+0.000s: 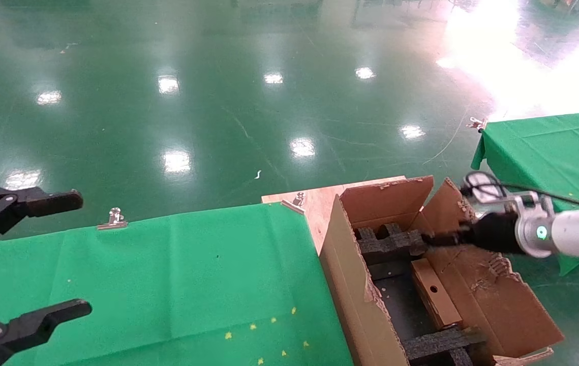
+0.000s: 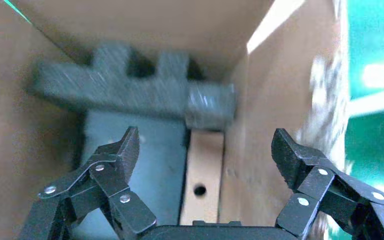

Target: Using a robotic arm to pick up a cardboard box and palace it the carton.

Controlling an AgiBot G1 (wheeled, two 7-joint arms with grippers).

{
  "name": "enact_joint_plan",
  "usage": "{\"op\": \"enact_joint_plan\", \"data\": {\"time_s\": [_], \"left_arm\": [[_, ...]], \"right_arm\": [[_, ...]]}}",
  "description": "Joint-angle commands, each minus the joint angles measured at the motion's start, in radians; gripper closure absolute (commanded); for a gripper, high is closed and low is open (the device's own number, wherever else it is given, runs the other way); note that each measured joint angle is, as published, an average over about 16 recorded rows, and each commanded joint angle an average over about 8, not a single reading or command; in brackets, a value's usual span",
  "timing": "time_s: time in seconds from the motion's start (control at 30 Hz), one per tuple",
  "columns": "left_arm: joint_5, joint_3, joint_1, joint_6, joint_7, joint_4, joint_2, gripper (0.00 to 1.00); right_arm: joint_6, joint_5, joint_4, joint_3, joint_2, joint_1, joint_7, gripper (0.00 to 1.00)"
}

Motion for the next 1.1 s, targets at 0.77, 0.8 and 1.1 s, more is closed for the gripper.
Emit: {"op": "enact_joint_plan", "data": {"time_s": [0.77, 0.8, 1.1], "left_arm": [[-0.001, 0.0, 0.0, 0.0, 0.0, 0.0, 0.0, 0.0], [-0.001, 0.0, 0.0, 0.0, 0.0, 0.0, 0.0, 0.0], [-0.001, 0.0, 0.0, 0.0, 0.0, 0.0, 0.0, 0.0]], "right_arm": [[-0.239, 0.129, 0.41, 0.156, 0.12, 0.238, -0.14, 0.0], [-0.237, 0.128, 0.408, 0.156, 0.12, 0.237, -0.138, 0.0], [-0.235, 0.116, 0.393, 0.181, 0.109, 0.207, -0.142, 0.0]]}}
